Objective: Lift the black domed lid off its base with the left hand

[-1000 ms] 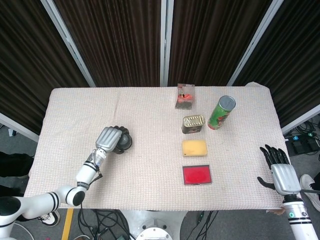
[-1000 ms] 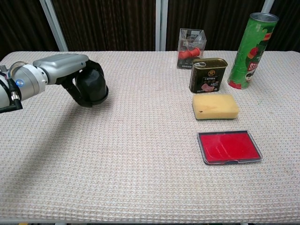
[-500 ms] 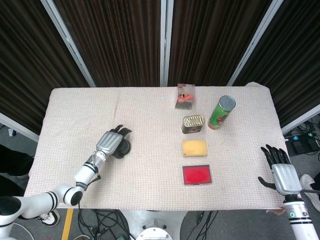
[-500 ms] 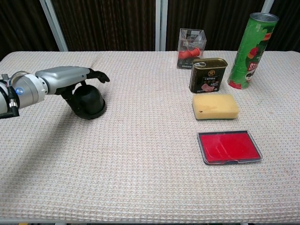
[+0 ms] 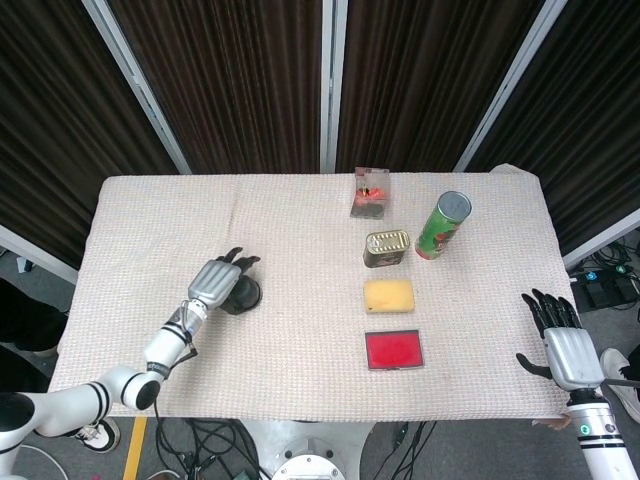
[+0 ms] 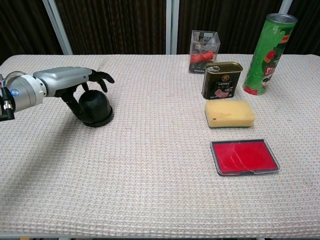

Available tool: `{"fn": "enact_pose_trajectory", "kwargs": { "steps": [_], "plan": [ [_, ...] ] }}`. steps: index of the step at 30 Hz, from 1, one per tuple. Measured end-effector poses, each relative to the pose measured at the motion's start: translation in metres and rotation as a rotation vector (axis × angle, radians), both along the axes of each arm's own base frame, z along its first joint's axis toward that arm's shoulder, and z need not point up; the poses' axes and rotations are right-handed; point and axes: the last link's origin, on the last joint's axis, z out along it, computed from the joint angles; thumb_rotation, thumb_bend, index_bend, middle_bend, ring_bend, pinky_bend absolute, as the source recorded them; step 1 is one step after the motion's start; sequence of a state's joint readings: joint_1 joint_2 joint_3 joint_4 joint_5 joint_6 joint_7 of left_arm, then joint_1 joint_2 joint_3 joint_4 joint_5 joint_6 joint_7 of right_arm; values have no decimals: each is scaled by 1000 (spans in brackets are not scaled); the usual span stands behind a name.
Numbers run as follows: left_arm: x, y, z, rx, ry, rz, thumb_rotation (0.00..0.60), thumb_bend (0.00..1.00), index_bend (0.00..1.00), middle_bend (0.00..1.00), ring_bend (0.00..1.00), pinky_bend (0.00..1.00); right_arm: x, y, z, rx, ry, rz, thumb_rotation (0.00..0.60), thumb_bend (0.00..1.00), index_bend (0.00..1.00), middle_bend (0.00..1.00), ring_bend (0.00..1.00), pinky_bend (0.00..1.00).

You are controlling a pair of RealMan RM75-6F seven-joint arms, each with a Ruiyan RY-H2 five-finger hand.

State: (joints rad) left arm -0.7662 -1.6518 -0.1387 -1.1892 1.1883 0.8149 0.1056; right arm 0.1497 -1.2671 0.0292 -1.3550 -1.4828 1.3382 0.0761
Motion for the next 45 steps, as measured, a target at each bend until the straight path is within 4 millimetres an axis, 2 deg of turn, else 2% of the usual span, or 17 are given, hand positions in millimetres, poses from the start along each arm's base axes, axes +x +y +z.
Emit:
{"fn": "enact_pose_trajectory", "kwargs": {
  "steps": [8, 16, 28, 34, 39, 45],
  "plan": [
    [2, 1, 1, 19, 5, -8, 600, 51, 180, 367, 187, 365, -2, 0, 0, 0, -1, -6, 600, 101, 0, 23, 0, 0],
    [5, 0, 3, 25, -3, -14, 600, 97, 230, 408, 242, 369, -2, 0, 1, -6, -3, -5, 600, 101, 0, 21, 0, 0],
    [17, 1, 32, 78, -14, -60, 600, 129, 234, 418, 251, 371, -2, 0, 0, -3, 1, -6, 600, 101, 0, 21, 0, 0],
    [6, 11, 47, 157, 25, -41, 600, 201, 236, 418, 252, 371, -2, 0, 0, -2, 3, -4, 600, 102, 0, 21, 0, 0],
    [-13, 21, 55, 237, 89, 7, 600, 210, 236, 388, 240, 370, -2, 0, -1, 0, 9, -6, 600, 101, 0, 23, 0, 0],
    [-32, 25, 54, 230, 136, 44, 600, 59, 164, 243, 114, 258, -2, 0, -2, 5, 13, -10, 600, 102, 0, 24, 0, 0]
  ]
}}
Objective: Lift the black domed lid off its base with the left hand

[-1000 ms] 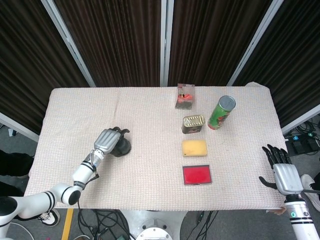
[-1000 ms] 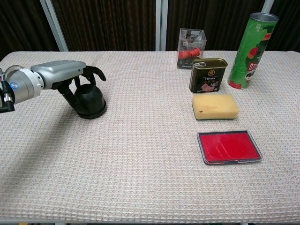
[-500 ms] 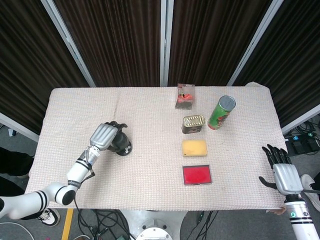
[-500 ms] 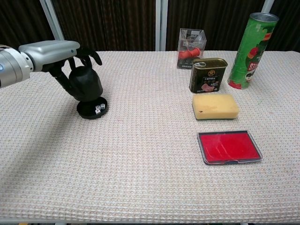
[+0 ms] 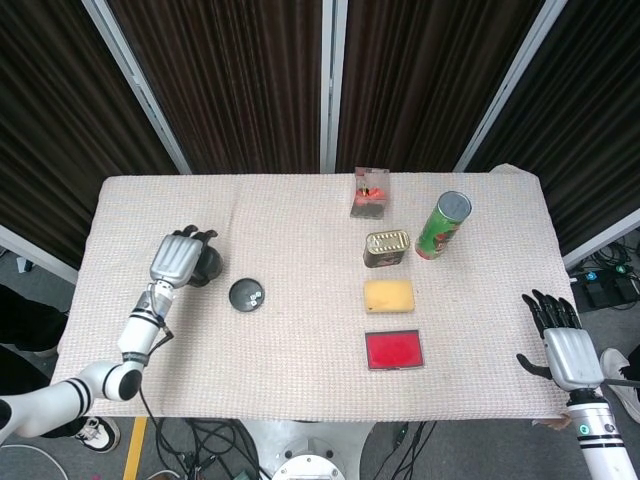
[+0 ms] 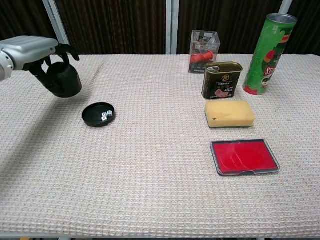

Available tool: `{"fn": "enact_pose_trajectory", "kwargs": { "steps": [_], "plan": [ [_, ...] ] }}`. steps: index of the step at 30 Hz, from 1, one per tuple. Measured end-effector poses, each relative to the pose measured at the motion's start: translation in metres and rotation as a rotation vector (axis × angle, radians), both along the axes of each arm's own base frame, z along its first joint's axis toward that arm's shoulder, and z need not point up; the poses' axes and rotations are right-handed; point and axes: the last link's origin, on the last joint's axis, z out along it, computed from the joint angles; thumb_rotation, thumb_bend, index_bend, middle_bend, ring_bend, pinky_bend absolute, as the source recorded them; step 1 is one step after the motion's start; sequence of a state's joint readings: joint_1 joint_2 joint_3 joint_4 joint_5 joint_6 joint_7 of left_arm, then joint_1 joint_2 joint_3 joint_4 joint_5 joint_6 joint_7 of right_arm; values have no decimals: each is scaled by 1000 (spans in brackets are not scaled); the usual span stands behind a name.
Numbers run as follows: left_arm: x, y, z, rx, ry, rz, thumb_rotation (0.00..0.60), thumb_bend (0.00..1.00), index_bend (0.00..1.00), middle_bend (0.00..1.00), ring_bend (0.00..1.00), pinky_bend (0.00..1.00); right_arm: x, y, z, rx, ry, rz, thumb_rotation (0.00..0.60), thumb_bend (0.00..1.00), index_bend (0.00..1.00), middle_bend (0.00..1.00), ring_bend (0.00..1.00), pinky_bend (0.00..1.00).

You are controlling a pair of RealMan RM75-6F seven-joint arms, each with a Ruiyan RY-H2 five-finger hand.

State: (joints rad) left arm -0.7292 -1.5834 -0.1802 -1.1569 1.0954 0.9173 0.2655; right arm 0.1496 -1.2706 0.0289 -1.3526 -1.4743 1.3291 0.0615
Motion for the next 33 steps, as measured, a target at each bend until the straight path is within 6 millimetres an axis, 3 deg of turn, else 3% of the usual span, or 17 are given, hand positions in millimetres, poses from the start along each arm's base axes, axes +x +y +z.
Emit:
{"fn": "enact_pose_trajectory", "kwargs": {
  "steps": [9, 19, 25, 33],
  "plan": [
    [-5, 2, 7, -12, -26, 15, 600, 14, 163, 220, 99, 229, 0, 0, 3, -10, -1, -1, 600, 102, 0, 24, 0, 0],
    [25, -16, 24, 67, -61, -81, 600, 12, 188, 220, 100, 223, 1, 1, 4, -17, 0, 6, 600, 102, 0, 22, 0, 0],
    [29, -48, 39, 180, -6, -82, 600, 6, 203, 219, 99, 218, 1, 1, 6, -18, -8, 12, 600, 101, 0, 19, 0, 0],
    [-9, -97, 57, 299, -13, -116, 600, 0, 203, 210, 80, 213, 10, 5, 9, -31, -16, 72, 600, 101, 0, 15, 0, 0]
  ]
}}
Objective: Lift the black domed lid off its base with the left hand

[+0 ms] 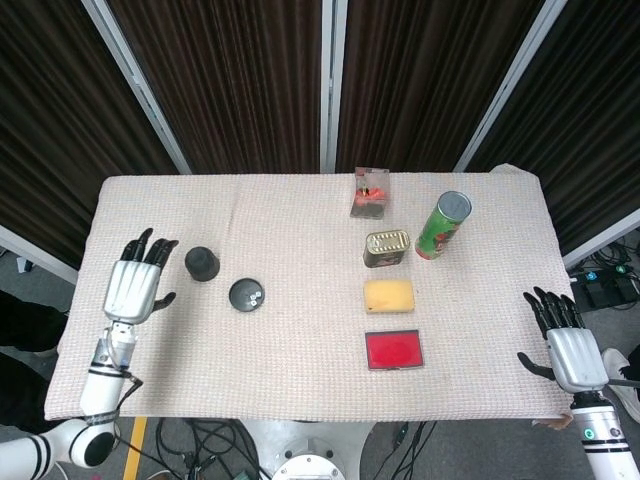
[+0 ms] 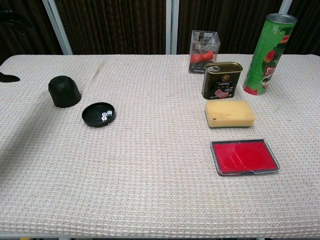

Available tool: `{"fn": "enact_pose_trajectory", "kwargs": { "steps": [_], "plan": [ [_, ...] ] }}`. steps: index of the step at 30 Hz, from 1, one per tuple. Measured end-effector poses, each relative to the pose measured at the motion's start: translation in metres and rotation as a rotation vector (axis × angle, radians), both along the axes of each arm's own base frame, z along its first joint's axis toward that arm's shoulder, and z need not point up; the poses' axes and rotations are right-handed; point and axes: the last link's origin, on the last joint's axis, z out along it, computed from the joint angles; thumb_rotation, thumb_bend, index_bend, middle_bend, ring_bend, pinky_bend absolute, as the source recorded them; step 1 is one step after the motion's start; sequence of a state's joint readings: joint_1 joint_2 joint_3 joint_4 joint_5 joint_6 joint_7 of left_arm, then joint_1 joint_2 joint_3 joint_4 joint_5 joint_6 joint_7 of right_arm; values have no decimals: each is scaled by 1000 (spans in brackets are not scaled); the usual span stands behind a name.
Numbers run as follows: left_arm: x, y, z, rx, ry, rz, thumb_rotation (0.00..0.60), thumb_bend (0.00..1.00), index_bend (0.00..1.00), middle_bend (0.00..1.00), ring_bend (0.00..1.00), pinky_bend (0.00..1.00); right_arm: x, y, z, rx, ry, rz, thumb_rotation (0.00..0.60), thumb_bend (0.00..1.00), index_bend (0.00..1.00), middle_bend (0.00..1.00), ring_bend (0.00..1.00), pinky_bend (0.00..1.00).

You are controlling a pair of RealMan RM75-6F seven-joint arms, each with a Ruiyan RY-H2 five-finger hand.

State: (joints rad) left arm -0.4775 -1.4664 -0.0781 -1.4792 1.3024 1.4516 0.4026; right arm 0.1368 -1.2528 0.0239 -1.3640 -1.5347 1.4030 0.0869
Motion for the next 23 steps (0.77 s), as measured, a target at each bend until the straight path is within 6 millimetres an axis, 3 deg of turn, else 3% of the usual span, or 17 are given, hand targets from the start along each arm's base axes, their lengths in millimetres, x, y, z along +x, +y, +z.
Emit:
{"fn": "enact_pose_trajectory", "kwargs": {
  "steps": [8, 14, 23],
  "plan": [
    [-52, -54, 15, -20, -51, 37, 600, 0, 205, 210, 80, 210, 20, 13, 3, 1, 4, 95, 600, 101, 0, 13, 0, 0],
    [-77, -88, 27, -24, -72, 105, 600, 0, 206, 210, 80, 209, 23, 19, -1, 44, 19, 108, 600, 101, 0, 10, 0, 0],
    [-102, -110, 39, -5, -51, 213, 600, 0, 207, 211, 80, 210, 20, 20, -17, 108, 49, 68, 600, 101, 0, 3, 0, 0]
  ]
}}
